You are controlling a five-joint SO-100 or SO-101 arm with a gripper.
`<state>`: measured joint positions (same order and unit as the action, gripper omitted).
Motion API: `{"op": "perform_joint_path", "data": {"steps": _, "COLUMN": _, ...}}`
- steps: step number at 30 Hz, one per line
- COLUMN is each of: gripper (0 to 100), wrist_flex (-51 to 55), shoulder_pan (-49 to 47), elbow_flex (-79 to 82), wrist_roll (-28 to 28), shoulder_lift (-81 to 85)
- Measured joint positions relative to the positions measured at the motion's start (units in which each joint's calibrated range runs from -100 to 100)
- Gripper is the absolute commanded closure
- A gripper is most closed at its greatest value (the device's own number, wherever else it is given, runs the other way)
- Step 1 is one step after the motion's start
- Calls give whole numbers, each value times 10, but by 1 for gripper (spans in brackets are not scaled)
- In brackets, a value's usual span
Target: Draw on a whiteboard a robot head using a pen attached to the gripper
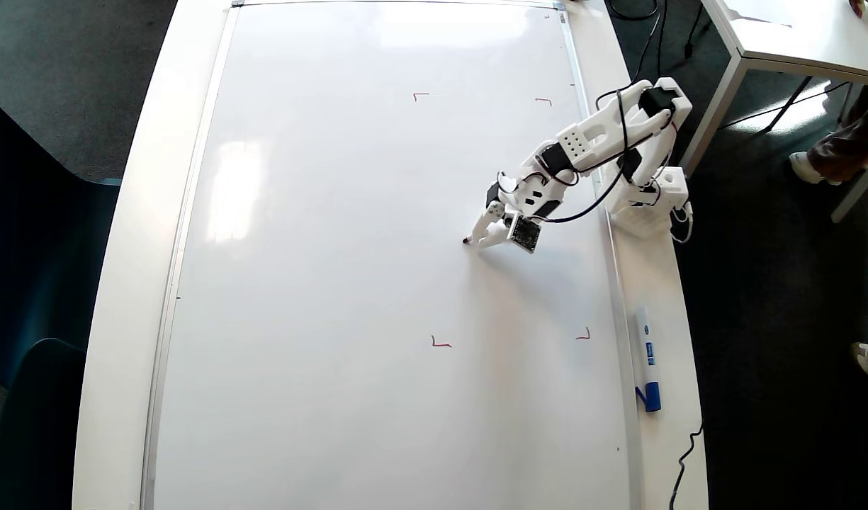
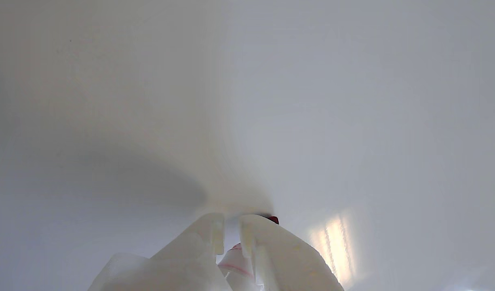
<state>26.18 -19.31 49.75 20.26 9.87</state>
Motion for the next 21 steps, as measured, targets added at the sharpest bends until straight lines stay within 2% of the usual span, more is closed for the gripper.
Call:
{"op": "perform_joint_path", "data": {"steps": 16, "gripper": 99, "wrist_flex": -31, "shoulder_pan": -1, "elbow_flex": 203, "wrist_roll": 0, "shoulder_lift": 198}}
{"op": "perform_joint_path", "data": {"steps": 21, "gripper": 99, "wrist_flex": 26, "shoulder_pan": -1, "elbow_flex": 254, "wrist_roll": 0, "shoulder_lift": 288}}
